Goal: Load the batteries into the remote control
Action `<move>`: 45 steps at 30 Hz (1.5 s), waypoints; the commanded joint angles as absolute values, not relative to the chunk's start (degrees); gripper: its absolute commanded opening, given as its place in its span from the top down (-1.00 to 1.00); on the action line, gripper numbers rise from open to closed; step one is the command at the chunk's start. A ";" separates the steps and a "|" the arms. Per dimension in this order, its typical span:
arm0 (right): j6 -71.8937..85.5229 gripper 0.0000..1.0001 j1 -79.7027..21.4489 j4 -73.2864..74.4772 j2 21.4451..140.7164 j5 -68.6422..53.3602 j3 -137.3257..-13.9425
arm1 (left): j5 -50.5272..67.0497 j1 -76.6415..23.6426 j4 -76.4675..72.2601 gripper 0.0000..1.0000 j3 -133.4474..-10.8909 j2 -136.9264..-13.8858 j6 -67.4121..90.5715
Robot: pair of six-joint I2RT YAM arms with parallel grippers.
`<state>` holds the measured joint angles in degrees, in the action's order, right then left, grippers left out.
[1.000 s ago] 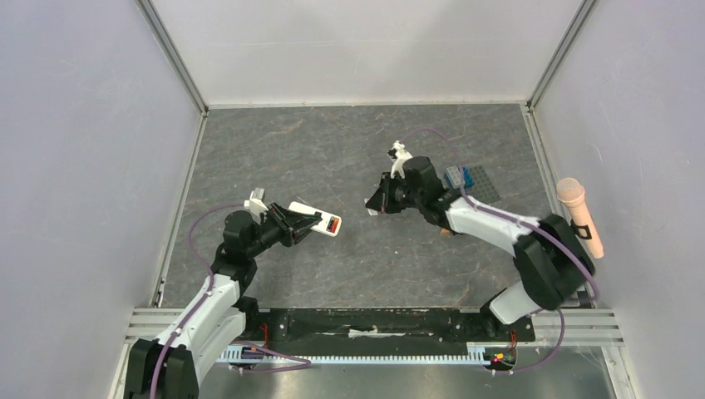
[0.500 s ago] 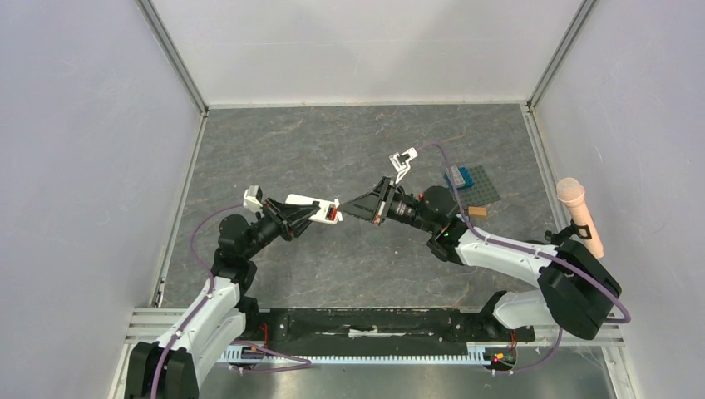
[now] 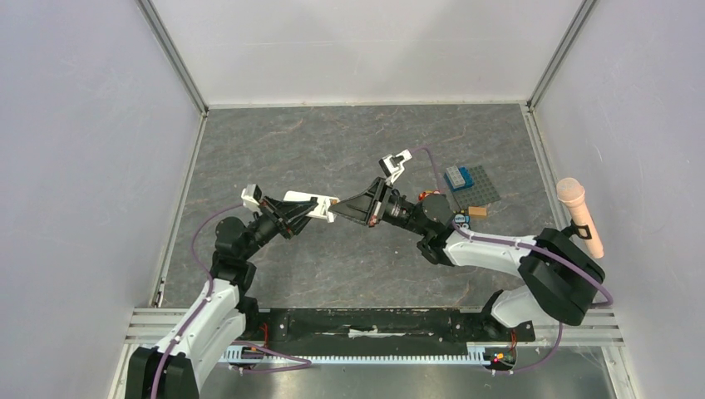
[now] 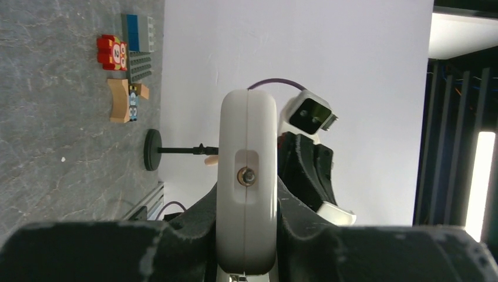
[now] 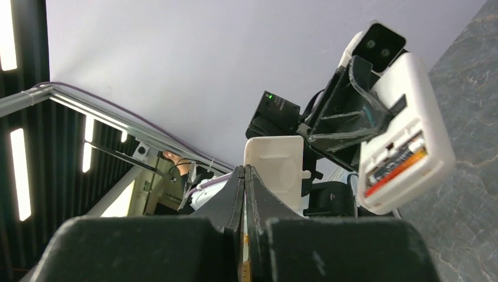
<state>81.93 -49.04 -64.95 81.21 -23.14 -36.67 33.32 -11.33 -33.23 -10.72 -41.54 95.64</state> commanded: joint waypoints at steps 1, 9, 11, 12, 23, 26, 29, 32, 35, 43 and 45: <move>84.35 1.00 -49.75 -70.56 83.43 -22.18 -39.03 | 34.78 -11.07 -37.71 0.96 -11.17 -39.47 100.66; 86.03 1.00 -49.88 -72.81 85.99 -19.64 -39.57 | 34.89 -11.07 -37.74 0.96 -9.77 -37.20 102.16; 87.40 1.00 -49.84 -74.70 86.97 -19.01 -39.31 | 34.94 -11.07 -37.66 0.96 -9.52 -36.71 102.22; 88.22 1.00 -49.83 -75.65 87.48 -18.81 -39.29 | 34.95 -11.07 -37.66 0.96 -9.42 -36.54 102.28; 93.94 1.00 -49.84 -81.39 90.00 -15.60 -35.37 | 34.89 -11.07 -38.31 0.96 -9.80 -36.13 102.70; 93.95 1.00 -49.83 -80.91 89.37 -15.21 -34.51 | 34.83 -11.07 -38.28 0.96 -9.67 -36.01 102.73; 94.09 1.00 -49.83 -79.75 88.67 -14.69 -33.55 | 34.65 -11.07 -38.39 0.96 -9.75 -35.89 102.74; 94.07 1.00 -49.83 -78.49 88.22 -14.14 -32.73 | 34.63 -11.07 -38.44 0.96 -9.92 -35.94 102.74; 94.23 1.00 -49.88 -78.73 87.93 -13.52 -31.68 | 34.63 -11.07 -38.50 0.96 -9.93 -35.95 102.70; 94.25 0.98 -49.84 -75.55 85.15 -9.67 -28.57 | 34.54 -11.05 -38.46 0.96 -9.93 -36.03 102.74; 94.41 0.99 -49.79 -75.37 85.02 -8.97 -28.39 | 34.55 -11.07 -38.41 0.96 -9.89 -36.04 102.69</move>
